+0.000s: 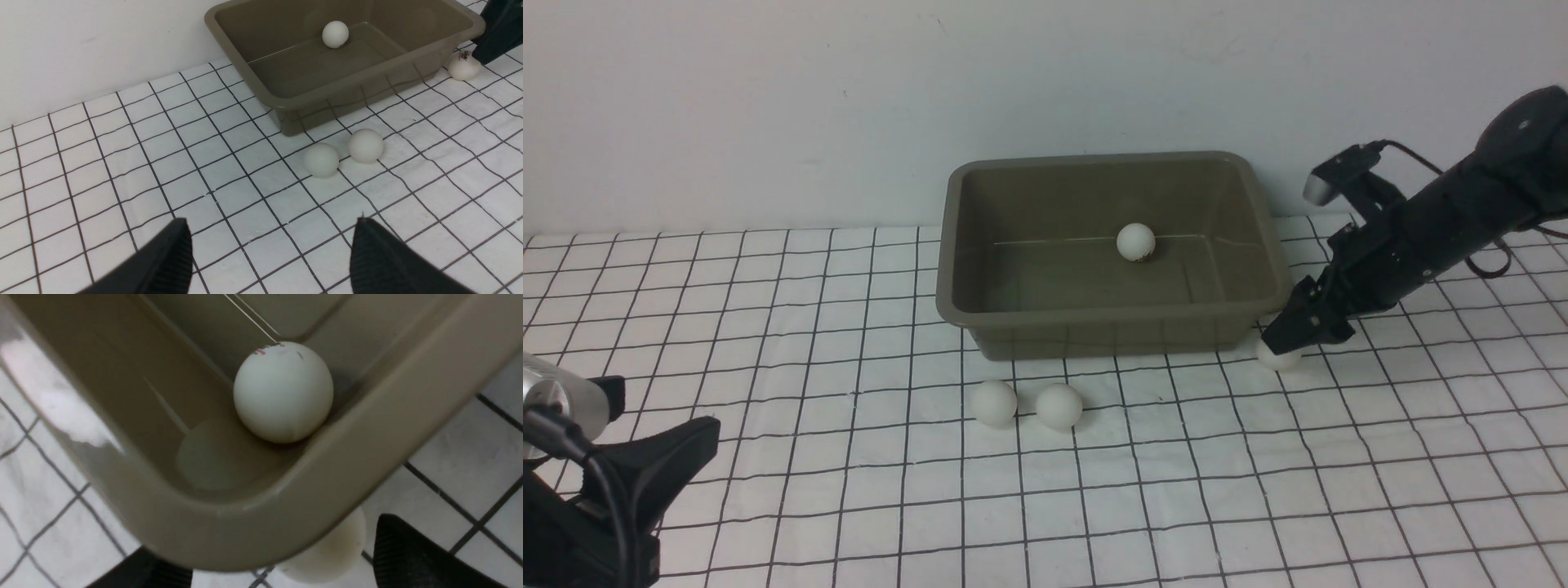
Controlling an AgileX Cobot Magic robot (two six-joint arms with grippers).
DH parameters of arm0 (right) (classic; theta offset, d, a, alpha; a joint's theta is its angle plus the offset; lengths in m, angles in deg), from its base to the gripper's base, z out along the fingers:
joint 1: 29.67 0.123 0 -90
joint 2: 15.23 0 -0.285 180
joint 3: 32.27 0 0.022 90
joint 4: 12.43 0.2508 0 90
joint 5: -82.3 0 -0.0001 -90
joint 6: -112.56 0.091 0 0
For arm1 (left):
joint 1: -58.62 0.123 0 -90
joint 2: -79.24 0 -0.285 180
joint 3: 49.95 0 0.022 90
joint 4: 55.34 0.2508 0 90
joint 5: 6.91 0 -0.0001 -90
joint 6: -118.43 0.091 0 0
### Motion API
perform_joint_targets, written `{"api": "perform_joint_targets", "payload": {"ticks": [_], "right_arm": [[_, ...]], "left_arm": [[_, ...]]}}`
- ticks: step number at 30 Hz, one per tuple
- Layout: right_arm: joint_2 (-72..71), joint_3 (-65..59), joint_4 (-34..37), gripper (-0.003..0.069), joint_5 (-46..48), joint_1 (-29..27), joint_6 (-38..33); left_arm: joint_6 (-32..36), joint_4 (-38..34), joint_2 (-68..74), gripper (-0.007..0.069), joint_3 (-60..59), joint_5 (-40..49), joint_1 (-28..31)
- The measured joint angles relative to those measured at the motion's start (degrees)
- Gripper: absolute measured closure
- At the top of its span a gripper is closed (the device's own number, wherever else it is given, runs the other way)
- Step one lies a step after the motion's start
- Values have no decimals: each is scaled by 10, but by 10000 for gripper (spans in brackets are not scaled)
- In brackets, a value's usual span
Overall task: Put the table tennis balls into the box on the white checkered tablecloth.
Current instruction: 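Reach for and grasp a ping pong ball on the table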
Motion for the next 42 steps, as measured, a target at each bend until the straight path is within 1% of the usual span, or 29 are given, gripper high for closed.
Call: {"api": "perform_joint_targets", "payload": {"ticks": [5, 19, 22, 23, 24, 25, 31, 35, 37, 39, 42], "right_arm": [[2, 0, -12, 125, -37, 4, 0], [35, 0, -4, 132, -40, 4, 0], [35, 1, 3, 181, -40, 4, 0], [35, 1, 3, 219, -40, 4, 0], [35, 1, 3, 279, -40, 4, 0], [35, 1, 3, 313, -40, 4, 0], [33, 2, -22, 308, -40, 4, 1], [29, 10, -67, 308, -32, 2, 12], [26, 19, -95, 308, -20, -5, 22], [24, 27, -107, 308, -12, -13, 29], [15, 51, -109, 308, 14, -39, 38]], "left_arm": [[0, 0, 0, 157, 0, 1, 0], [0, 0, 0, 157, 0, 1, 0], [0, 0, 0, 157, 0, 1, 0], [0, 0, 0, 157, 0, 1, 0], [0, 1, 0, 157, 0, 1, 0], [0, 1, 0, 157, 0, 1, 0], [0, 3, 0, 157, 0, 1, 0], [0, 4, 0, 157, 0, 1, 0], [0, 4, 0, 157, 0, 1, 0], [0, 4, 0, 157, 0, 1, 0], [1, 4, 0, 157, 0, 1, 0]]}}
